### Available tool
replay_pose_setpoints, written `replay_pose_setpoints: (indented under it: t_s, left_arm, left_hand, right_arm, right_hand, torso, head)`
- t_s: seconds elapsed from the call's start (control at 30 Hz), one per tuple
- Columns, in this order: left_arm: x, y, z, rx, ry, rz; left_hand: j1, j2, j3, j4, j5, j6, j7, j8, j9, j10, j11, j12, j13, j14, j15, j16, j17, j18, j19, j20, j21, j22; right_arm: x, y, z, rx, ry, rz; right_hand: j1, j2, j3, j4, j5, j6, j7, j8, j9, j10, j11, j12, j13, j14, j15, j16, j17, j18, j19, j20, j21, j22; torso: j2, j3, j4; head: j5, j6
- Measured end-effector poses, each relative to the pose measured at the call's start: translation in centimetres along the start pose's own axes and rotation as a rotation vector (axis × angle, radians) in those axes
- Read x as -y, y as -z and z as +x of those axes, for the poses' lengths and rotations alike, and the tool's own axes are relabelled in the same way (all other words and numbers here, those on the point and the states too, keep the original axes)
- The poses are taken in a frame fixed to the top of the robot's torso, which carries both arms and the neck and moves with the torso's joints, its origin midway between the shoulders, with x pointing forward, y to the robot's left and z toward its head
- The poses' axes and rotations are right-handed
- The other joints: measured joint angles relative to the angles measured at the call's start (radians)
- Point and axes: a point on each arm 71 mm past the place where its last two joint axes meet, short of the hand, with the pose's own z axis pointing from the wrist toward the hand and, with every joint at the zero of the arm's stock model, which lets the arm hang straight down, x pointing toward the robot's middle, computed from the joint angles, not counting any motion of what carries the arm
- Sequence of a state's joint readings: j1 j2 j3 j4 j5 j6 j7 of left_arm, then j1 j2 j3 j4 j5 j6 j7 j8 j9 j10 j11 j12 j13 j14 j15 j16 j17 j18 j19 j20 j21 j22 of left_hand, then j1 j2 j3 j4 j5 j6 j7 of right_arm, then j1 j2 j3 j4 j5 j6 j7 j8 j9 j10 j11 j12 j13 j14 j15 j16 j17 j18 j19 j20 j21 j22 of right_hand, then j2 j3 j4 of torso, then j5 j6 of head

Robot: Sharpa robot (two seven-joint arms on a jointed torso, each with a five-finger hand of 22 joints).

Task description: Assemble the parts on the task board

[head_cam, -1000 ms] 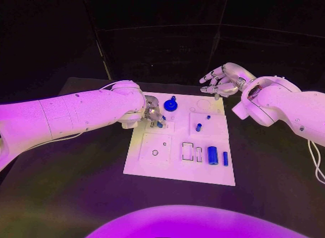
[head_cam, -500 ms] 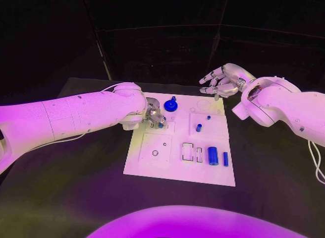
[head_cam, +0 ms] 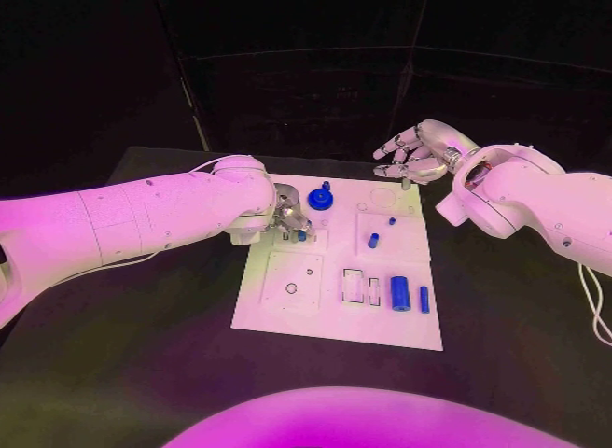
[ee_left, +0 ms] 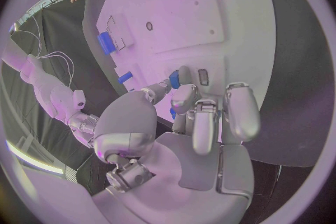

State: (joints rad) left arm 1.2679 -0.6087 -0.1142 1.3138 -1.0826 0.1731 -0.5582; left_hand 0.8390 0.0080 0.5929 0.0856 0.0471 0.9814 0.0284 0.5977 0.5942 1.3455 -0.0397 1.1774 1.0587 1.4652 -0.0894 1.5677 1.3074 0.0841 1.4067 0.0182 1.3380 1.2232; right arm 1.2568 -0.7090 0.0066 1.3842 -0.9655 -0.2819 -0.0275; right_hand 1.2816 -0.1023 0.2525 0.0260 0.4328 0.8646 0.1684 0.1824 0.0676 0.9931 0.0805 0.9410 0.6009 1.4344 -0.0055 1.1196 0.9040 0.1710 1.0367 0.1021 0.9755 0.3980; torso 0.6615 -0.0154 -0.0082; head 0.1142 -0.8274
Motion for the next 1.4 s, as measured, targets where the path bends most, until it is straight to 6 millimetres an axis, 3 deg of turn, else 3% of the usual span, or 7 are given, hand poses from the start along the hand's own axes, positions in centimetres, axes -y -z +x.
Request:
replay_pose_setpoints:
  t_s: [0.13, 0.3, 0.53, 0.87, 1.03, 1.23, 1.4]
  left_arm:
    - [0.0, 0.0, 0.0, 0.000, 0.000, 0.000]
    - [-0.1, 0.1, 0.0, 0.001, 0.002, -0.001]
    - [-0.7, 0.4, -0.1, 0.009, 0.010, -0.003]
    - [-0.4, 1.6, -1.6, 0.056, 0.035, 0.023]
    - [-0.1, 2.8, -3.5, 0.104, 0.064, 0.048]
    - [-0.8, 3.6, -6.1, 0.158, 0.082, 0.033]
    - [-2.1, 2.9, -8.2, 0.194, 0.107, -0.018]
  left_hand:
    - [-0.011, -0.011, -0.018, 0.004, 0.000, 0.000, 0.000, 0.000, -0.001, 0.000, 0.000, 0.000, 0.000, 0.000, 0.000, 0.000, 0.000, 0.000, 0.000, 0.000, 0.000, 0.000]
    - [-0.070, -0.070, -0.128, 0.042, 0.000, 0.003, -0.004, -0.005, -0.004, 0.003, -0.003, 0.000, 0.002, 0.000, 0.000, 0.000, 0.000, 0.000, 0.000, 0.000, 0.000, 0.001]
    - [-0.068, -0.084, -0.248, 0.068, 0.000, 0.007, -0.007, -0.010, -0.007, 0.003, -0.003, 0.000, 0.002, 0.004, -0.004, 0.000, 0.000, 0.000, 0.003, -0.003, 0.000, 0.002]
    - [-0.020, -0.061, -0.352, 0.087, 0.000, 0.010, -0.004, -0.017, -0.009, 0.003, -0.003, -0.007, -0.014, 0.000, -0.007, 0.000, 0.000, 0.000, 0.001, -0.005, -0.014, -0.014]
    - [0.010, -0.053, -0.387, 0.091, 0.000, 0.002, 0.004, -0.017, -0.009, -0.013, 0.002, -0.027, -0.036, 0.000, -0.007, -0.004, 0.000, 0.000, -0.008, -0.004, -0.028, -0.031]
    - [0.056, -0.047, -0.437, 0.095, 0.000, -0.054, 0.025, -0.058, -0.027, -0.038, 0.020, -0.047, -0.066, 0.001, 0.000, -0.012, 0.000, 0.000, -0.022, 0.003, -0.051, -0.059]
    - [0.097, -0.037, -0.474, 0.098, 0.000, -0.071, 0.034, -0.086, -0.055, -0.043, 0.026, -0.050, -0.069, 0.000, 0.008, -0.017, 0.000, 0.000, -0.029, 0.011, -0.058, -0.067]
  right_arm:
    - [0.0, 0.0, 0.0, -0.002, 0.000, -0.001]
    - [0.0, 0.0, 0.0, -0.002, 0.000, -0.001]
    - [0.1, 0.0, -0.1, -0.001, 0.001, 0.000]
    - [0.3, 0.0, -0.2, 0.003, 0.002, 0.005]
    - [0.4, 0.0, -0.3, 0.005, 0.002, 0.008]
    - [0.5, -0.1, -0.3, 0.005, 0.002, 0.009]
    - [0.4, -0.1, -0.2, 0.004, 0.001, 0.007]
  right_hand:
    - [0.000, 0.000, -0.003, 0.003, 0.002, -0.001, 0.001, 0.000, 0.000, 0.000, 0.000, 0.000, 0.000, 0.000, 0.000, 0.000, -0.001, 0.000, 0.000, 0.000, 0.000, 0.000]
    - [-0.004, -0.004, -0.003, 0.003, 0.004, -0.004, 0.004, 0.000, 0.000, 0.000, 0.000, 0.000, 0.000, 0.000, 0.000, 0.000, -0.001, 0.000, 0.000, 0.000, 0.000, -0.001]
    - [-0.008, 0.000, -0.005, 0.005, 0.004, -0.004, 0.004, 0.000, 0.000, 0.000, 0.000, 0.000, 0.000, -0.004, 0.004, -0.004, -0.001, 0.000, 0.000, 0.000, 0.000, -0.001]
    - [-0.008, 0.000, -0.008, 0.007, 0.004, -0.004, 0.004, 0.000, 0.000, 0.000, 0.000, 0.004, -0.001, -0.004, 0.004, -0.004, -0.003, 0.000, 0.000, 0.000, 0.000, -0.002]
    - [-0.008, 0.000, -0.008, 0.007, 0.004, -0.004, 0.004, 0.000, 0.000, 0.000, 0.000, 0.004, -0.001, -0.004, 0.004, -0.004, -0.003, 0.000, 0.000, 0.000, 0.000, -0.002]
    - [-0.008, 0.000, -0.007, 0.008, 0.004, -0.004, 0.004, 0.000, 0.000, 0.000, 0.000, 0.004, -0.001, -0.004, 0.004, -0.004, -0.003, 0.000, 0.000, 0.000, 0.000, -0.002]
    - [-0.008, 0.000, -0.005, 0.010, 0.004, -0.004, 0.004, 0.000, 0.000, 0.000, 0.000, 0.004, -0.001, -0.004, 0.004, -0.004, -0.003, 0.000, 0.000, 0.000, 0.000, -0.002]
  torso:
    - [0.000, -0.0002, 0.0000]
    - [0.000, -0.0002, 0.0000]
    - [0.000, -0.0006, 0.0001]
    - [0.000, -0.0006, 0.0001]
    - [0.000, -0.0004, 0.0001]
    - [0.000, 0.0003, 0.0012]
    - [0.000, 0.0007, 0.0012]
  head:
    - [-0.001, 0.000]
    - [-0.003, 0.000]
    - [-0.005, 0.004]
    - [-0.004, 0.014]
    - [-0.003, 0.018]
    - [-0.003, 0.023]
    - [0.002, 0.028]
